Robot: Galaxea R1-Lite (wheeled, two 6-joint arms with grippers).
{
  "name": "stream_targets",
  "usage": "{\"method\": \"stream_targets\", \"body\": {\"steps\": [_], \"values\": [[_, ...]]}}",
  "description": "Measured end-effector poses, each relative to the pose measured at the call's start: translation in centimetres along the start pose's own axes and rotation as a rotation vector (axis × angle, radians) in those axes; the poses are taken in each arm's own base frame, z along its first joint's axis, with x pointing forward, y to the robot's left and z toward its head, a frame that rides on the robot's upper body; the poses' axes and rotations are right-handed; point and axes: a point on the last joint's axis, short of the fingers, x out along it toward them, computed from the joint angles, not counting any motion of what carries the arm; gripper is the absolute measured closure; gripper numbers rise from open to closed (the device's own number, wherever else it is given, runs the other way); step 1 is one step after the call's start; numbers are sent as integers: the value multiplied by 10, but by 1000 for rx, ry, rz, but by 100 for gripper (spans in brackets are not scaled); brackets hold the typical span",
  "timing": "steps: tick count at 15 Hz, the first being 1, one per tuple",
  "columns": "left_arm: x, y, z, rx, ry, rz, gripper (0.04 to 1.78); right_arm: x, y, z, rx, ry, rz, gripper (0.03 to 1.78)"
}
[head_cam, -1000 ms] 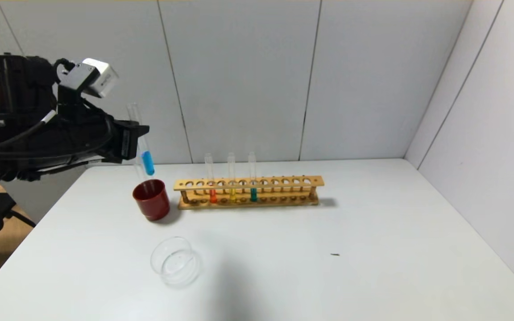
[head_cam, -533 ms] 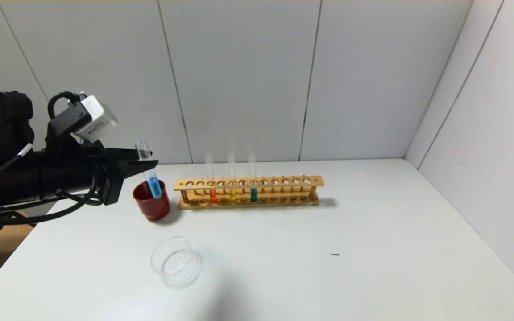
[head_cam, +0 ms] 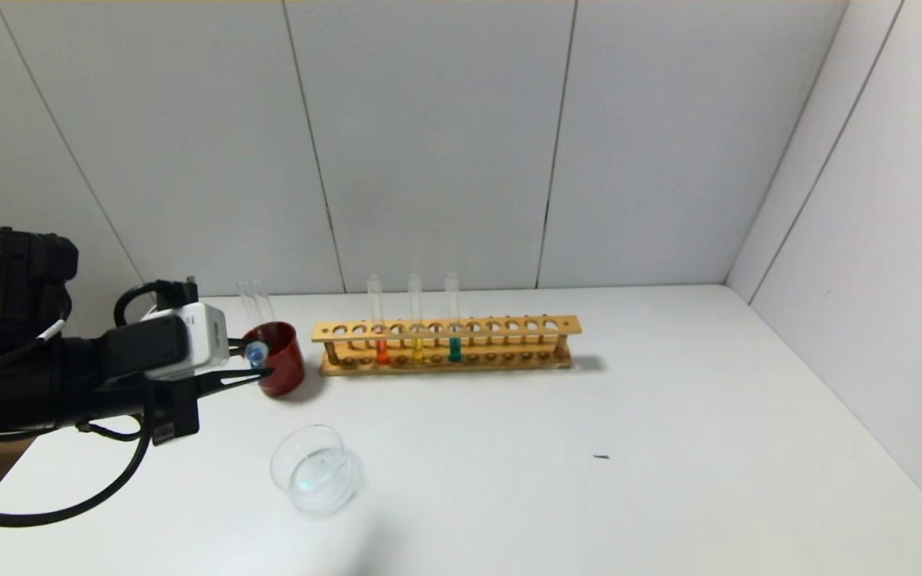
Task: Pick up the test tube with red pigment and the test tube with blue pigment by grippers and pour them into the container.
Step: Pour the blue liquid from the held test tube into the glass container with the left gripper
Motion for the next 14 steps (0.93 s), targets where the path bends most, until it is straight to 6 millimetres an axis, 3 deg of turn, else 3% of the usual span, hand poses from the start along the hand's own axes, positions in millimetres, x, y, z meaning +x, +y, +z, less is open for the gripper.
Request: {"method": "stream_targets", "body": {"steps": [6,14], "values": [[-12,-6,-14,268,82,0,152,0,0,0,0,0,0,6],[-12,-31,-25,415,-69,-108,152,0,0,0,0,0,0,6]]}}
